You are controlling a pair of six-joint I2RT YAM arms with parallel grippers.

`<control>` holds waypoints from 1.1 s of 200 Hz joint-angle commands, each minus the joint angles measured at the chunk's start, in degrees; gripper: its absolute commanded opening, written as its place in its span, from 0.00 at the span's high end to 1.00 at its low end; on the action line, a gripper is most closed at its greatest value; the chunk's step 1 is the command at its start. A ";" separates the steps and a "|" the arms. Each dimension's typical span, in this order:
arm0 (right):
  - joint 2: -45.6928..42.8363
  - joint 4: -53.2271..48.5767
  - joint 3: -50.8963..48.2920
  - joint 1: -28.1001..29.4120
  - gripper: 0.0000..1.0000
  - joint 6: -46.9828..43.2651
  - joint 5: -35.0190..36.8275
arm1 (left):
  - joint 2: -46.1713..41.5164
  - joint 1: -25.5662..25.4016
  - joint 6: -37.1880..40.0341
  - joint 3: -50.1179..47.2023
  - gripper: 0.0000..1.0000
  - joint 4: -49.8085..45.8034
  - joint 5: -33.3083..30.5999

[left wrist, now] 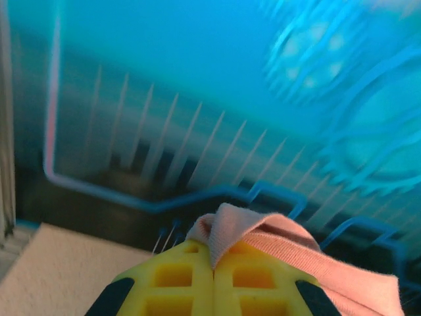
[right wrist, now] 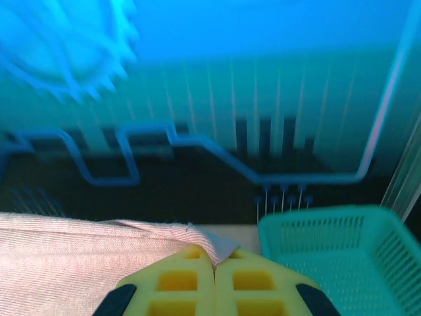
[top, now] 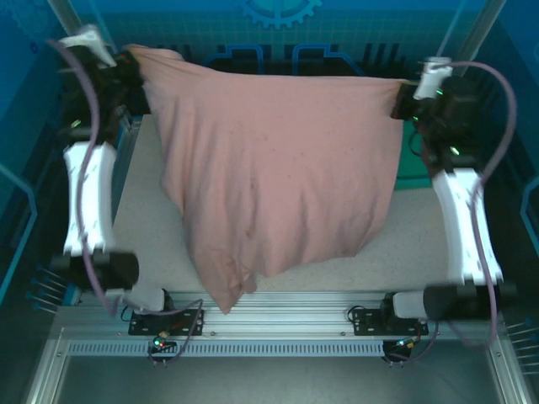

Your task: Fold the inside-out t-shirt

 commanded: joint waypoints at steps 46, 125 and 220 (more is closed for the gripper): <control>35.57 -6.51 23.63 4.22 0.60 -1.55 7.20 | 49.52 -5.87 2.05 55.04 0.43 -23.44 -3.07; 11.28 -10.87 -21.12 16.42 0.52 7.38 -11.32 | -3.57 -8.19 -17.27 -31.35 0.26 9.44 3.15; 32.39 -6.42 -14.50 21.97 0.52 13.46 -18.43 | -11.11 -9.23 -18.84 -63.25 0.22 15.18 -1.13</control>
